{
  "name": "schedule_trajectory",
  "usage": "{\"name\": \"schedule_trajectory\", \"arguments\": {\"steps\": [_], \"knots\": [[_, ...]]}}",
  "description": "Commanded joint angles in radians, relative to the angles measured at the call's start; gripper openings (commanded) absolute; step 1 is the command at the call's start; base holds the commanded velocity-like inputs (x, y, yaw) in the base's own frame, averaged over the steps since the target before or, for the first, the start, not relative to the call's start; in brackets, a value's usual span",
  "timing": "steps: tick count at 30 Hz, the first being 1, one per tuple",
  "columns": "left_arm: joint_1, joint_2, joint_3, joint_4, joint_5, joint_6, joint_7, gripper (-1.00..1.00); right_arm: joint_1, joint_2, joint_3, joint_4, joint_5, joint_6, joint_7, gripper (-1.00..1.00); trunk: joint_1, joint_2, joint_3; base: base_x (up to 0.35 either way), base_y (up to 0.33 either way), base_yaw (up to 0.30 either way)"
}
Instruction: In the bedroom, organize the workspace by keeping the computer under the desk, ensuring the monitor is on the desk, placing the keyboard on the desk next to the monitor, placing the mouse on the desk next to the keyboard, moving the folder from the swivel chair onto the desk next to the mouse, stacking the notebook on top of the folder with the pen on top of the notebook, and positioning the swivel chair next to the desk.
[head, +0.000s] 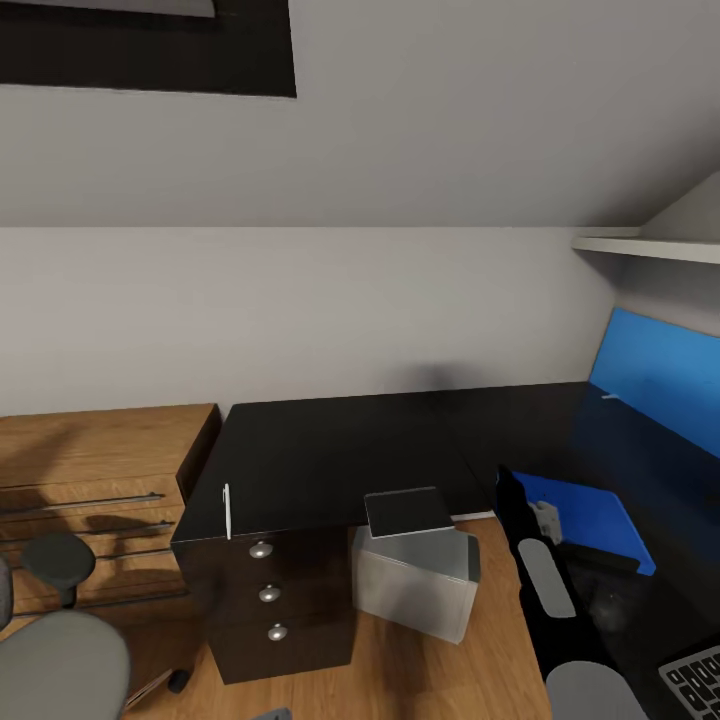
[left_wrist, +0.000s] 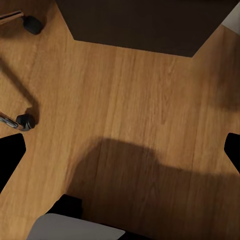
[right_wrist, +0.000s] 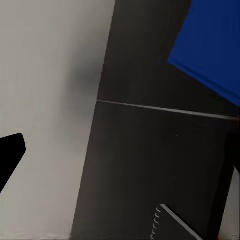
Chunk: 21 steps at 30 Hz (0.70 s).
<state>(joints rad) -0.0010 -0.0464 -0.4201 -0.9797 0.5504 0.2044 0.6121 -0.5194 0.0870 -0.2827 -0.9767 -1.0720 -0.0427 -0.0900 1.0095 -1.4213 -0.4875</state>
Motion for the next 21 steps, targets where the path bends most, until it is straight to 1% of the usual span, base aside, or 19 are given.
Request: {"name": "schedule_trajectory", "arguments": {"steps": [1, 4, 5, 6, 7, 9, 10, 14, 21], "knots": [[0.000, 0.000, -0.001, -0.002, 0.004, 0.004, 0.006, 1.00, 0.000, -0.001, 0.050, -0.002, 0.000, -0.004, -0.003, 1.00, 0.000, -0.001, -0.001, 0.000, 0.000, 0.000], [0.000, 0.000, -0.002, -0.002, 0.004, 0.004, 0.006, 1.00, 0.000, -0.003, 0.115, -0.003, 0.018, -0.005, -0.002, 1.00, 0.000, -0.001, -0.001, 0.000, 0.000, 0.000], [0.000, 0.000, -0.001, -0.002, 0.004, 0.004, 0.006, 1.00, 0.001, -0.003, 0.148, -0.003, 0.032, -0.006, -0.002, 1.00, 0.000, -0.001, -0.001, 0.000, 0.000, 0.000], [0.000, 0.000, -0.001, -0.002, 0.003, 0.003, 0.006, 1.00, 0.001, -0.003, 0.162, -0.003, 0.039, -0.006, -0.001, 1.00, 0.000, -0.001, -0.001, 0.000, 0.000, 0.000], [0.000, 0.000, 0.000, -0.002, 0.003, 0.003, 0.006, 1.00, 0.001, -0.003, 0.184, -0.003, 0.054, -0.006, -0.001, 1.00, 0.000, -0.001, -0.001, 0.000, 0.000, 0.000], [0.000, 0.001, 0.002, -0.002, 0.002, 0.003, 0.007, 1.00, 0.001, -0.002, 0.216, -0.002, 0.082, -0.006, 0.005, 1.00, 0.000, -0.001, -0.001, 0.000, 0.000, 0.000], [0.000, 0.001, 0.003, -0.002, 0.002, 0.003, 0.007, 1.00, 0.001, -0.002, 0.225, -0.002, 0.091, -0.005, 0.016, 1.00, 0.000, -0.001, -0.001, 0.000, 0.000, 0.000], [0.000, 0.001, 0.003, -0.002, 0.002, 0.003, 0.007, 1.00, 0.001, 0.000, 0.238, -0.003, 0.103, -0.003, 0.054, 1.00, 0.000, -0.001, -0.001, 0.000, 0.000, 0.000], [0.000, 0.001, -0.001, 0.000, 0.001, 0.003, 0.007, 1.00, 0.002, 0.002, 0.244, -0.002, 0.107, -0.002, 0.068, 1.00, 0.000, -0.001, -0.001, 0.000, 0.000, 0.000]]}}
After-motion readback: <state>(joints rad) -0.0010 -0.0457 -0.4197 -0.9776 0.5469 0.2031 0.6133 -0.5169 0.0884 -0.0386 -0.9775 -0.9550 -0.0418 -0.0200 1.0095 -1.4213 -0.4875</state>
